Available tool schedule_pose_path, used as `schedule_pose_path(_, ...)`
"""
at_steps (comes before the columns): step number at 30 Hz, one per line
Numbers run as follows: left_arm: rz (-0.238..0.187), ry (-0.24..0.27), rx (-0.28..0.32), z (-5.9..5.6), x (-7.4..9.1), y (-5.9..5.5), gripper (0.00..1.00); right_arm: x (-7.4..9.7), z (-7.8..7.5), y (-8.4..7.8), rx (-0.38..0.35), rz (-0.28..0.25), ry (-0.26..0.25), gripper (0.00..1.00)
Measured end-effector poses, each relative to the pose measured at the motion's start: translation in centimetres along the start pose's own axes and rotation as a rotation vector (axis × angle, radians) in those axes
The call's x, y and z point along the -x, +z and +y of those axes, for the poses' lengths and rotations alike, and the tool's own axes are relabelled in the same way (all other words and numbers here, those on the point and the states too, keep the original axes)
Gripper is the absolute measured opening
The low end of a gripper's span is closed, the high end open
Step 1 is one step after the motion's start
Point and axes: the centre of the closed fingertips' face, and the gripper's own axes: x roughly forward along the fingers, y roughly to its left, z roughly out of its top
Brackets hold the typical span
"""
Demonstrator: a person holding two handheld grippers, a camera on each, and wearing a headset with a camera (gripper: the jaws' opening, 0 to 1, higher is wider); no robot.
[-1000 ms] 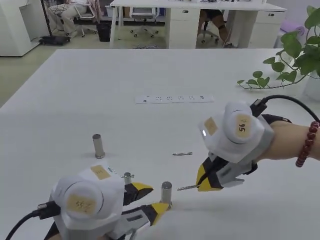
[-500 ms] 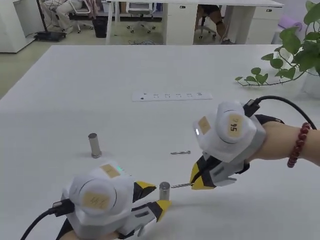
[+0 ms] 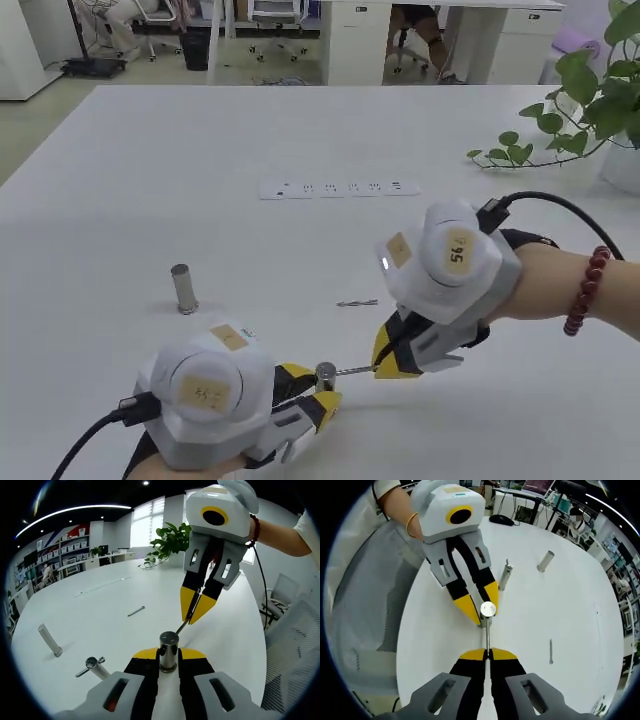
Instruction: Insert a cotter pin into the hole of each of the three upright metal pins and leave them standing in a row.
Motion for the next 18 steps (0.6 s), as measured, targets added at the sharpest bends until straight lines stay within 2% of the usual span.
schedule_pose_path(8, -0.006, -0.002, 0.006, -0.02, -0.07, -0.04, 0.12, 0.06, -0.08, 0.03, 0.028, -0.008, 0.000, 0.03)
schedule_pose_path(13, -0.013, -0.005, 0.026, -0.02, -0.08, -0.06, 0.12, 0.06, -0.16, 0.00, 0.002, -0.032, 0.001, 0.03)
schedule_pose_path(18, -0.011, -0.011, 0.025, 0.00, -0.12, -0.07, 0.12, 0.12, -0.10, 0.25, 0.020, -0.042, 0.002, 0.03)
